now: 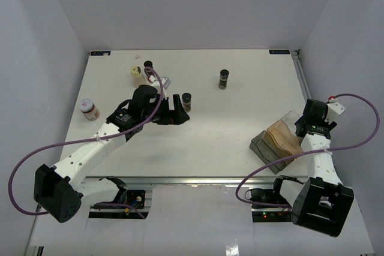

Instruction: Organize the condiment bottles

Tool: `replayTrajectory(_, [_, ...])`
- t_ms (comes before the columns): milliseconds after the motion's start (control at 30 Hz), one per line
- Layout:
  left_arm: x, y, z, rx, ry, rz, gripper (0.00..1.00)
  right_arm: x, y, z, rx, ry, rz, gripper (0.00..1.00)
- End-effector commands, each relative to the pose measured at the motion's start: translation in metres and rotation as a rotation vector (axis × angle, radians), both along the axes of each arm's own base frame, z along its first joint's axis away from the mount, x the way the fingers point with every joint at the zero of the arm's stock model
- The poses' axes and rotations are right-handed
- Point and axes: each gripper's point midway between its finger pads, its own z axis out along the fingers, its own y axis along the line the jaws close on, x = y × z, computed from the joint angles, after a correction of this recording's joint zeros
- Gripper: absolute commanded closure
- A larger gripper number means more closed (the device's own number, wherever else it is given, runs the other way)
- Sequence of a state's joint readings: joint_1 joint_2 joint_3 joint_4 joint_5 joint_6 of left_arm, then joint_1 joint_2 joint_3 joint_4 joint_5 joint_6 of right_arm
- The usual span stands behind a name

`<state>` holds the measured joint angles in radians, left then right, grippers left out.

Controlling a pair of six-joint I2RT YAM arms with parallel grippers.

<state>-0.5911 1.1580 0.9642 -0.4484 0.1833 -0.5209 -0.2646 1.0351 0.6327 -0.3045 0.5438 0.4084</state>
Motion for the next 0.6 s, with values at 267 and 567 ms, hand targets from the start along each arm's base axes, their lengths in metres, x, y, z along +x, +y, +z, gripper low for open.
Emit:
replayTrajectory(267, [0.002, 0.0, 0.015, -0.006, -0.037, 0.001, 0.02, 0.01, -0.005, 0.021, -0.028, -0.062, -0.001, 0.25])
replayTrajectory(567, [0.015, 0.004, 0.032, 0.006, -0.09, 0.045, 0.02, 0.032, 0.005, 0.081, -0.044, -0.147, 0.136, 0.17])
